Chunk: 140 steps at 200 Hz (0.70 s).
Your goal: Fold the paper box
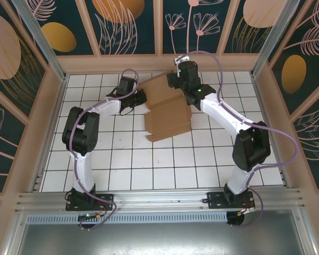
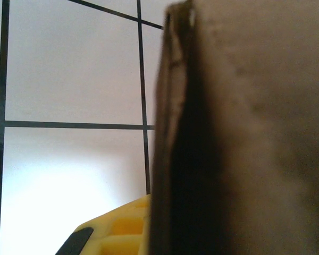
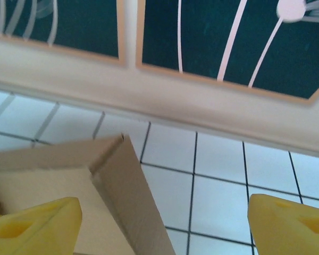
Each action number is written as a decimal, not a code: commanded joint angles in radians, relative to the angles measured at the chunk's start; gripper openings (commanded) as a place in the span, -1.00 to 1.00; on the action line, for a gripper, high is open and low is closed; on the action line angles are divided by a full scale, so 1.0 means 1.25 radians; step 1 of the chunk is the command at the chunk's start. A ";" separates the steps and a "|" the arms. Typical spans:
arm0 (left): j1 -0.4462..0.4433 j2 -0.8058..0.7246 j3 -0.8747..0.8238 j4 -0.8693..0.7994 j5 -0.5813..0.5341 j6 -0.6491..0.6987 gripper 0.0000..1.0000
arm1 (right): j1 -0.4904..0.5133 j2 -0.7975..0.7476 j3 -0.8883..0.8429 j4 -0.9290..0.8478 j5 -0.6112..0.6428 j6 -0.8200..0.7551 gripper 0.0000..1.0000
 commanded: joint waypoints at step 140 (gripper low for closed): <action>-0.001 0.005 0.205 -0.449 -0.126 0.349 -0.98 | -0.118 -0.128 -0.160 0.043 -0.161 0.143 0.60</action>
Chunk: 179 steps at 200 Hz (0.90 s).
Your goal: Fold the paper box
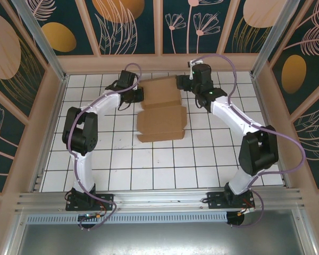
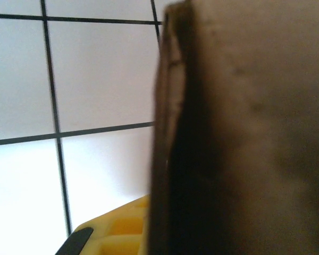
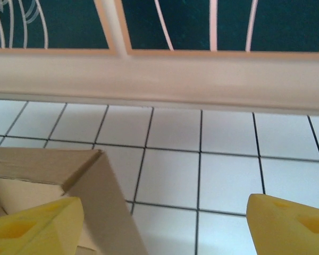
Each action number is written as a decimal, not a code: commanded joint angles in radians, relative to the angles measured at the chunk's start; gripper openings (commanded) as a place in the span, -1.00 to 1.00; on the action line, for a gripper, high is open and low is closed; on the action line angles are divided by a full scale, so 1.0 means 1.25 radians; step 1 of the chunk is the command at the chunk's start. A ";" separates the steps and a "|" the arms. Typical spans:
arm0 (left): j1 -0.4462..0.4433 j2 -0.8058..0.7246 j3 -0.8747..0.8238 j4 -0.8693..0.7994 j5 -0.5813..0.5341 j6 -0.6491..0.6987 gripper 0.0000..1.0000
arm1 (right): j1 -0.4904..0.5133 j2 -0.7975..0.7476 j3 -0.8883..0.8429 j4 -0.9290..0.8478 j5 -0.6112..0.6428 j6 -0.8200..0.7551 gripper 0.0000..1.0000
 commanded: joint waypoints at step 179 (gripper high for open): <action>-0.005 0.191 0.335 -0.657 -0.226 0.270 -0.16 | -0.051 -0.023 -0.110 0.030 -0.142 0.014 0.61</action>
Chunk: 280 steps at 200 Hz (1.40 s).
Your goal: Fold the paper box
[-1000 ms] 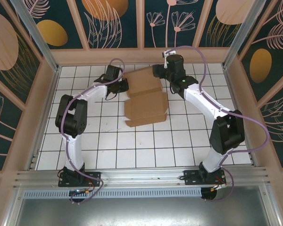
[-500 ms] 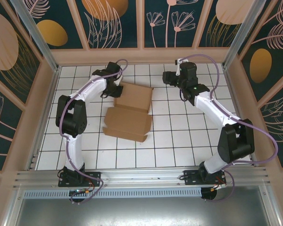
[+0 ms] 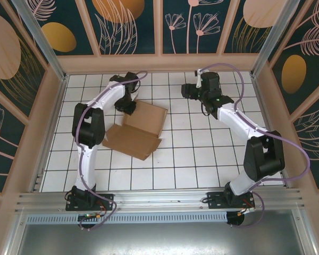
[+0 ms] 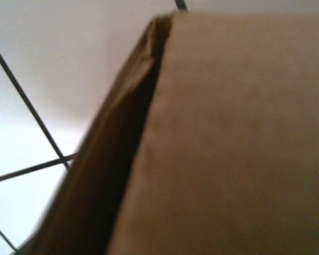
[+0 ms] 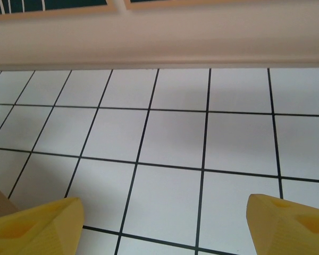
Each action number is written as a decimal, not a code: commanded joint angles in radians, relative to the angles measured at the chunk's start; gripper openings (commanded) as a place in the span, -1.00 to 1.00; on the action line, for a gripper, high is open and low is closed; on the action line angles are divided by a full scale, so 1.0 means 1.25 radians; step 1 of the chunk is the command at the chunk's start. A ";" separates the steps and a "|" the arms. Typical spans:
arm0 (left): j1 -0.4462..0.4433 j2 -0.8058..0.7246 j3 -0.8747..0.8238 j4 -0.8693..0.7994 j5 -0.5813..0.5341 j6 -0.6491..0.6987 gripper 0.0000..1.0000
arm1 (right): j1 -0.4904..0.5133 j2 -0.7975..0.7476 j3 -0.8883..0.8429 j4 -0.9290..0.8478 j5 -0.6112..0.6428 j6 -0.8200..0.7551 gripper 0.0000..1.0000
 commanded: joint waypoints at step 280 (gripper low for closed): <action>0.265 -0.680 -0.697 0.741 0.005 -0.356 0.98 | 0.125 0.622 0.583 -0.191 -0.089 -0.131 0.68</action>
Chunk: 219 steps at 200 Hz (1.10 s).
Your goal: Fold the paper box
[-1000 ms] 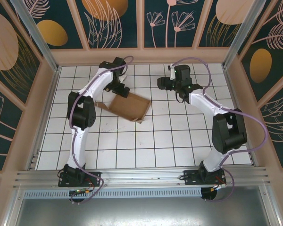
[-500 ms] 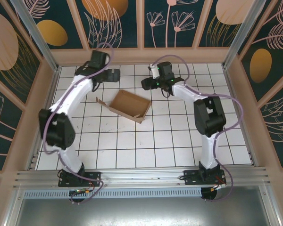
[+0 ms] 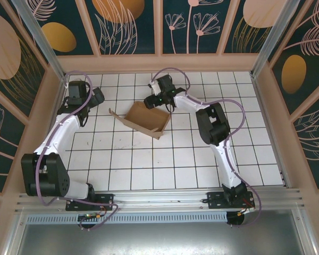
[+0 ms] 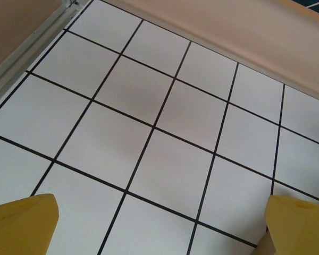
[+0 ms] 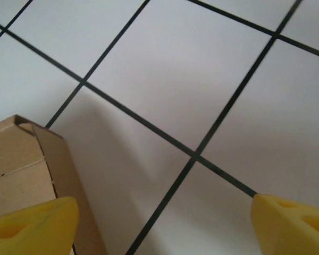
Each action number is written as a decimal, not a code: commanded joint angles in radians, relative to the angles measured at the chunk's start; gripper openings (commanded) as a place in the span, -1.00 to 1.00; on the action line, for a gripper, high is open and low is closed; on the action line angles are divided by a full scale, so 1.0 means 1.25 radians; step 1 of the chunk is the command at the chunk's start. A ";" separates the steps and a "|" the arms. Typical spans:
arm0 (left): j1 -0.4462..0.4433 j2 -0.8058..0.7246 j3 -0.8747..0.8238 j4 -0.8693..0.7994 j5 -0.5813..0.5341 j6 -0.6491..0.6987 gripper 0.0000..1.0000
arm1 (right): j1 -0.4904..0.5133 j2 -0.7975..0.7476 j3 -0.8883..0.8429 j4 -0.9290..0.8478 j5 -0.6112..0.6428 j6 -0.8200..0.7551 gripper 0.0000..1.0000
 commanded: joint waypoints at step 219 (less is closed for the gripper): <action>0.005 0.084 -0.030 0.073 0.069 -0.002 0.98 | -0.002 -0.072 -0.102 -0.093 0.059 0.042 0.69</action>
